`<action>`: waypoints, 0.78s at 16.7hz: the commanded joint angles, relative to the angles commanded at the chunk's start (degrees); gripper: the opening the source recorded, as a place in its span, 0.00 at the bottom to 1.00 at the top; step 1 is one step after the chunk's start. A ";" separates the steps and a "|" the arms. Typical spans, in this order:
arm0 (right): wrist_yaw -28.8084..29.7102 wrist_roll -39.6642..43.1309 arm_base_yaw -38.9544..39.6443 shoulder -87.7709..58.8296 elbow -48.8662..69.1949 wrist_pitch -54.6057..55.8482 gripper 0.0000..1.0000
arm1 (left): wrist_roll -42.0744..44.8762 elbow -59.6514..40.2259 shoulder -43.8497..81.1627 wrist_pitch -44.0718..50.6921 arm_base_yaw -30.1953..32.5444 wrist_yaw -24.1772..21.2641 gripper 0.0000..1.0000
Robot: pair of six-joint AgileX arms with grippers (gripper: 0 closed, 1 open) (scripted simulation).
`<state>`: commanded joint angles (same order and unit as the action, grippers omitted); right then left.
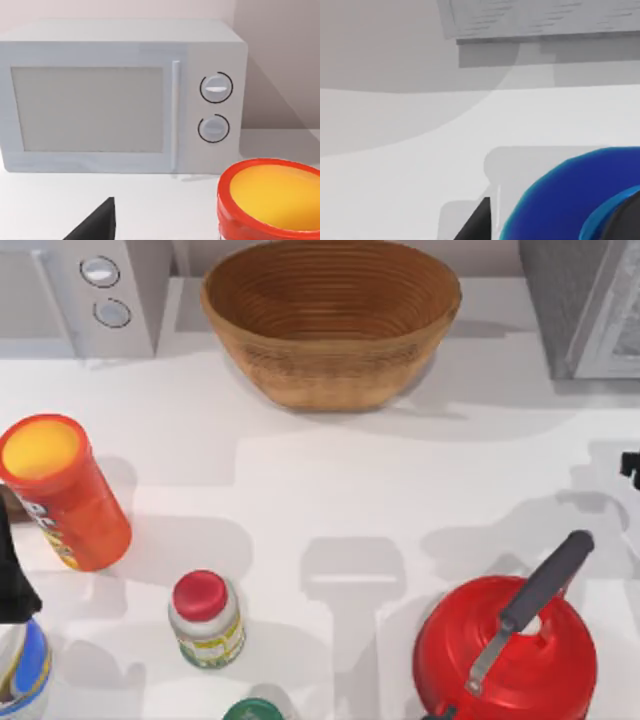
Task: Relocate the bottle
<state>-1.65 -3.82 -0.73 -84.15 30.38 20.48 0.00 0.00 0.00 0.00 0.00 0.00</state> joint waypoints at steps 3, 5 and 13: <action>0.00 0.00 0.00 0.00 0.00 0.00 0.00 | 0.00 0.00 0.00 0.00 0.00 0.00 1.00; -0.06 -0.11 0.27 -0.49 0.12 0.13 0.00 | 0.00 0.00 0.00 0.00 0.00 0.00 1.00; 0.68 -0.48 0.41 -12.66 2.96 9.62 0.00 | 0.00 0.00 0.00 0.00 0.00 0.00 1.00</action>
<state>-0.98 -4.30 -0.31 -96.80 33.34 30.10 0.00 0.00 0.00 0.00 0.00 0.00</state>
